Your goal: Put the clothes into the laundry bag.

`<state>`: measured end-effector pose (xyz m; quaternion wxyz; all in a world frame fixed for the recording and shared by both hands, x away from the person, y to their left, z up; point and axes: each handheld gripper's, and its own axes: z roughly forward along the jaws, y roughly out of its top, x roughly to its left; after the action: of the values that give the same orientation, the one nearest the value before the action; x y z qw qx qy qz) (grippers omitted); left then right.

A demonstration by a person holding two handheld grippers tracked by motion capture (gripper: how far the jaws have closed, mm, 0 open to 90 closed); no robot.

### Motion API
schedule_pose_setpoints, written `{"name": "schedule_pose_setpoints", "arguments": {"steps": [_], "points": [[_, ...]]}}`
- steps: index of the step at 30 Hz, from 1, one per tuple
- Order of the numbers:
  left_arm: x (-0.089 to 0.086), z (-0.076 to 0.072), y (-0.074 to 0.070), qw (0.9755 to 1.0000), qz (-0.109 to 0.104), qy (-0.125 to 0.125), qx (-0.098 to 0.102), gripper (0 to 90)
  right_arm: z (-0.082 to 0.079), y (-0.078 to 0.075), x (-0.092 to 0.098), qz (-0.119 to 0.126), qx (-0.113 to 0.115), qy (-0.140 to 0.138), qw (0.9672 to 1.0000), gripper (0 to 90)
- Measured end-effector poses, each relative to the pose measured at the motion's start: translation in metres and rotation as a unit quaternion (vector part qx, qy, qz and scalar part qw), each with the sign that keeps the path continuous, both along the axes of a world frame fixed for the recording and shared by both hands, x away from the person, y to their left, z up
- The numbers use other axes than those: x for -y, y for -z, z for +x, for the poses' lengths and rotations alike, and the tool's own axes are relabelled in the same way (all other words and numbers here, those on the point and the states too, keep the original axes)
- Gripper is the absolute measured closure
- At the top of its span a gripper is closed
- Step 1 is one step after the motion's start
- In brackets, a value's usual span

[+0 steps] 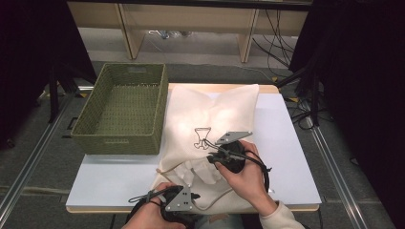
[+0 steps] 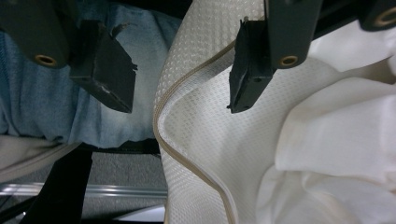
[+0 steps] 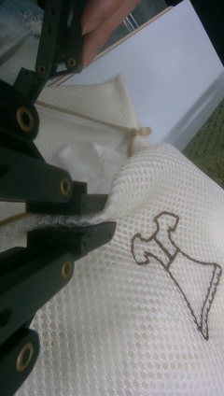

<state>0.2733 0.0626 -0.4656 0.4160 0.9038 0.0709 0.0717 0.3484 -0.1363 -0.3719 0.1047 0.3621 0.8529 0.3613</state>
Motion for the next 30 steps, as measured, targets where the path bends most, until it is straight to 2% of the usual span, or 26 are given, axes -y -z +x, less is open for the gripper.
{"name": "schedule_pose_setpoints", "arguments": {"steps": [1,2,5,8,10,12,15,16,18,19,20,21,22,23,24,26,27,29,30], "points": [[0.001,0.0,0.001,1.0,0.005,0.001,0.003,40.8,0.0,0.0,0.0,0.0,0.0,0.0,1.0,85.6],[0.004,0.0,0.005,0.9999,0.012,0.005,0.003,41.3,0.001,0.0,0.0,-0.002,0.008,-0.011,0.9999,85.6],[0.006,0.002,0.007,0.9997,0.023,0.008,0.008,42.6,0.002,0.001,0.001,-0.002,0.009,-0.012,0.9999,85.6],[0.008,0.005,0.012,0.9992,0.034,0.002,0.02,47.7,0.002,0.0,0.001,-0.002,0.009,-0.012,0.9999,85.6],[0.011,0.008,0.015,0.9985,0.049,0.008,0.023,55.5,0.001,0.001,0.0,0.0,0.006,-0.009,0.9999,85.6],[0.013,0.008,0.017,0.9983,0.049,0.001,0.031,61.0,0.002,0.0,0.001,-0.003,0.01,-0.012,0.9999,85.5],[0.014,0.011,0.018,0.9979,0.057,-0.002,0.031,71.3,0.001,0.0,0.001,-0.003,0.01,-0.011,0.9999,85.5],[0.013,0.013,0.017,0.9971,0.07,0.004,0.03,74.6,0.002,0.0,0.001,-0.003,0.01,-0.012,0.9999,85.5],[0.014,0.014,0.018,0.9976,0.065,-0.002,0.023,80.1,0.001,0.0,0.0,-0.003,0.009,-0.011,0.9999,85.6],[0.014,0.016,0.018,0.9976,0.067,-0.005,0.019,80.1,0.001,0.001,0.0,-0.004,0.011,-0.013,0.9998,85.6],[0.015,0.018,0.018,0.9984,0.052,-0.021,0.007,83.0,-0.001,0.0,-0.001,0.001,-0.002,0.002,1.0,85.7],[0.015,0.018,0.018,0.9984,0.052,-0.021,0.007,83.9,-0.001,0.0,-0.001,0.001,-0.002,0.002,1.0,85.7],[0.016,0.022,0.018,0.9986,0.03,-0.044,0.004,84.4,0.0,0.0,0.0,-0.003,0.006,-0.005,1.0,85.9],[0.016,0.022,0.018,0.9986,0.03,-0.044,0.004,84.7,0.0,0.0,0.0,-0.003,0.006,-0.005,1.0,85.9],[0.015,0.027,0.015,0.9982,0.023,-0.056,0.006,84.9,-0.002,0.0,-0.002,0.001,0.002,0.001,1.0,86.0],[0.015,0.031,0.013,0.9977,0.018,-0.064,0.01,85.1,-0.002,0.0,-0.002,0.001,0.004,-0.005,1.0,86.1],[0.015,0.034,0.011,0.9972,0.012,-0.073,0.014,85.2,0.0,0.001,-0.002,-0.003,0.024,-0.01,0.9996,86.1],[0.015,0.042,0.007,0.9955,0.003,-0.092,0.022,85.3,-0.003,-0.002,-0.002,-0.003,0.009,-0.003,1.0,86.1],[0.016,0.051,0.003,0.9933,-0.003,-0.109,0.037,85.3,-0.003,-0.002,-0.002,-0.004,0.01,-0.004,0.9999,86.1]]}}
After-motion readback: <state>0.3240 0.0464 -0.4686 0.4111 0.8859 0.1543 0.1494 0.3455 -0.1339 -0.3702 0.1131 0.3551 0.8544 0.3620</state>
